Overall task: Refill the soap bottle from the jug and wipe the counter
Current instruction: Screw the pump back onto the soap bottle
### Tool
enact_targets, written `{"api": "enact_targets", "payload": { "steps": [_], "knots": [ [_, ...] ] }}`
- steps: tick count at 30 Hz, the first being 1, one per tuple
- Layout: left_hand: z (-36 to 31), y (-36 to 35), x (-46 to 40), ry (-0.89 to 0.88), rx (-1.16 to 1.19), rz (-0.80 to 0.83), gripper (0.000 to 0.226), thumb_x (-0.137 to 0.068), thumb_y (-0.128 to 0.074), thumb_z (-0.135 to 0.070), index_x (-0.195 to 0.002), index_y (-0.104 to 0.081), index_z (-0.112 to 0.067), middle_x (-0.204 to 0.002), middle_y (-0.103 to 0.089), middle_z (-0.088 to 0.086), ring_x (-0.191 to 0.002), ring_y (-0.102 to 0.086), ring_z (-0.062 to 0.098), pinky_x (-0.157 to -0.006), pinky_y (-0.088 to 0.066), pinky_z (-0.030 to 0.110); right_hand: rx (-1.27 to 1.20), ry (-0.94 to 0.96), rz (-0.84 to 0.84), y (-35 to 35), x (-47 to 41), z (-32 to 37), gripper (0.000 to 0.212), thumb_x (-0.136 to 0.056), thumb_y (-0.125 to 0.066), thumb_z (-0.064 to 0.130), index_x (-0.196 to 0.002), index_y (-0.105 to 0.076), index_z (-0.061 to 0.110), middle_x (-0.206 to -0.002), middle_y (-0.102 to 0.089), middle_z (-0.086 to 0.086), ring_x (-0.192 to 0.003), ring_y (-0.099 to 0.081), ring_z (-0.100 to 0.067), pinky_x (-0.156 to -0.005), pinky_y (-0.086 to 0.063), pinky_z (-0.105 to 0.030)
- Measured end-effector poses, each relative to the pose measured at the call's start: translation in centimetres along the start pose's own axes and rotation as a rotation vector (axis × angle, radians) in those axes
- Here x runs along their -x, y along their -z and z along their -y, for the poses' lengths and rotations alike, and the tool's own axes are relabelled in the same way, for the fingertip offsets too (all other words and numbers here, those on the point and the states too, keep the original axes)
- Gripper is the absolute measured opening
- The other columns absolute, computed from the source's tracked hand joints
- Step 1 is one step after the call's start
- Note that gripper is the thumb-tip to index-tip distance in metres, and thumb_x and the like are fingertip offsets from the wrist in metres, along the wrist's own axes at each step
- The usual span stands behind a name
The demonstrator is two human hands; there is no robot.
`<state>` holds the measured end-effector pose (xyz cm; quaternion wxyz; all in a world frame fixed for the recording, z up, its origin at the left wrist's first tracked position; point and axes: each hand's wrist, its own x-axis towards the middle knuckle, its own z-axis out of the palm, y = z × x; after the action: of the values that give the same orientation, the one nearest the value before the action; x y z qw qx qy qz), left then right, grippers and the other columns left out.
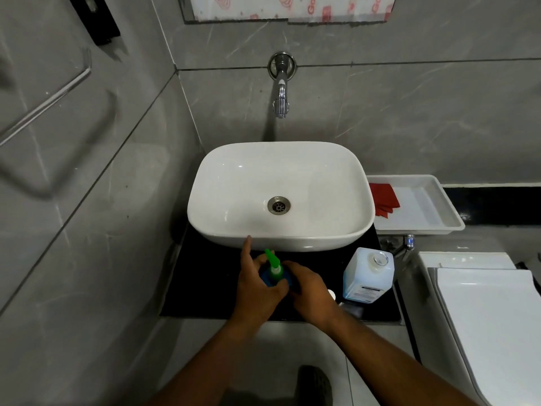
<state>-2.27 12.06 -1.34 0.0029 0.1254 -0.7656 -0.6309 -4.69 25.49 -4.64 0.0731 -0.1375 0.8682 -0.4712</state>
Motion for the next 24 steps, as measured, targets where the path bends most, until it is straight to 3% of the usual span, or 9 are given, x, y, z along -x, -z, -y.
{"api": "enact_targets", "payload": {
  "steps": [2,4,7,10,13,17,19,21,24],
  "knots": [
    [-0.1,-0.2,-0.3,0.031,-0.019,-0.144,0.092,-0.057,-0.088,-0.02,-0.131,-0.034,-0.029,-0.108,-0.056,-0.008,-0.099,-0.056,0.001,-0.073,-0.05,0.015,0.002,-0.004,-0.009,0.1,0.0,0.1,0.043,-0.082,-0.068,0.014,-0.123,-0.058,0.019,-0.117,-0.065,-0.001,-0.103,-0.06,-0.01,-0.084,-0.041,-0.007],
    [0.0,-0.1,-0.7,0.036,-0.078,-0.223,0.065,-0.052,-0.09,-0.03,-0.104,-0.051,-0.023,-0.102,-0.057,-0.002,-0.093,-0.059,0.01,-0.076,-0.054,0.029,0.006,0.007,-0.012,0.2,0.0,0.2,0.044,-0.079,-0.069,0.013,-0.121,-0.059,0.018,-0.116,-0.065,-0.002,-0.102,-0.06,-0.01,-0.085,-0.044,-0.013],
    [0.1,0.2,-1.3,-0.008,-0.15,-0.134,0.032,-0.061,-0.086,-0.023,-0.08,-0.059,-0.027,-0.097,-0.06,0.001,-0.087,-0.06,0.012,-0.074,-0.054,0.03,0.006,0.023,-0.009,0.3,0.0,0.3,0.048,-0.076,-0.068,0.01,-0.122,-0.058,0.016,-0.116,-0.065,-0.006,-0.102,-0.06,-0.014,-0.085,-0.045,-0.017],
    [0.0,0.5,-1.5,-0.024,-0.103,0.027,0.039,-0.07,-0.074,-0.004,-0.086,-0.058,-0.036,-0.102,-0.059,-0.007,-0.096,-0.059,0.012,-0.076,-0.047,0.014,-0.002,0.018,-0.009,0.3,0.1,0.3,0.051,-0.077,-0.068,0.006,-0.126,-0.056,0.013,-0.119,-0.063,-0.008,-0.105,-0.059,-0.017,-0.089,-0.045,-0.022],
    [0.1,0.3,-1.4,0.013,-0.06,0.031,0.05,-0.067,-0.079,-0.01,-0.106,-0.056,-0.031,-0.108,-0.056,-0.012,-0.102,-0.056,0.006,-0.084,-0.048,0.021,-0.011,0.05,-0.005,0.4,0.1,0.5,0.044,-0.077,-0.066,0.003,-0.12,-0.059,0.013,-0.113,-0.065,-0.007,-0.102,-0.062,-0.017,-0.088,-0.05,-0.026],
    [-0.1,0.1,-1.5,-0.012,-0.114,-0.061,0.04,-0.063,-0.085,-0.021,-0.084,-0.055,-0.037,-0.093,-0.058,-0.015,-0.087,-0.057,0.003,-0.069,-0.044,0.01,-0.026,0.039,-0.001,0.5,0.2,0.5,0.043,-0.078,-0.067,0.004,-0.119,-0.06,0.013,-0.114,-0.065,-0.008,-0.102,-0.061,-0.016,-0.09,-0.051,-0.03],
    [0.2,0.3,-1.7,-0.015,-0.102,0.013,0.038,-0.071,-0.079,-0.011,-0.095,-0.06,-0.033,-0.101,-0.061,-0.012,-0.096,-0.058,0.008,-0.075,-0.044,0.007,-0.023,0.04,0.003,0.4,0.1,0.5,0.048,-0.077,-0.067,0.001,-0.123,-0.058,0.013,-0.117,-0.064,-0.007,-0.105,-0.06,-0.015,-0.093,-0.047,-0.023],
    [0.2,0.4,-1.8,0.025,-0.106,0.087,0.05,-0.075,-0.074,-0.007,-0.12,-0.058,-0.021,-0.117,-0.058,-0.006,-0.108,-0.055,0.01,-0.085,-0.043,0.011,-0.026,0.042,0.003,0.4,0.1,0.6,0.052,-0.077,-0.066,-0.001,-0.126,-0.057,0.013,-0.119,-0.064,-0.007,-0.107,-0.06,-0.014,-0.093,-0.045,-0.019],
    [0.2,0.3,-1.3,0.015,-0.125,0.034,0.046,-0.069,-0.081,-0.017,-0.11,-0.061,-0.024,-0.106,-0.062,-0.011,-0.1,-0.059,0.007,-0.084,-0.047,0.017,-0.037,0.046,0.003,0.5,0.1,0.6,0.049,-0.079,-0.064,-0.001,-0.125,-0.058,0.013,-0.119,-0.064,-0.007,-0.107,-0.061,-0.016,-0.095,-0.048,-0.025]
  ]
}}
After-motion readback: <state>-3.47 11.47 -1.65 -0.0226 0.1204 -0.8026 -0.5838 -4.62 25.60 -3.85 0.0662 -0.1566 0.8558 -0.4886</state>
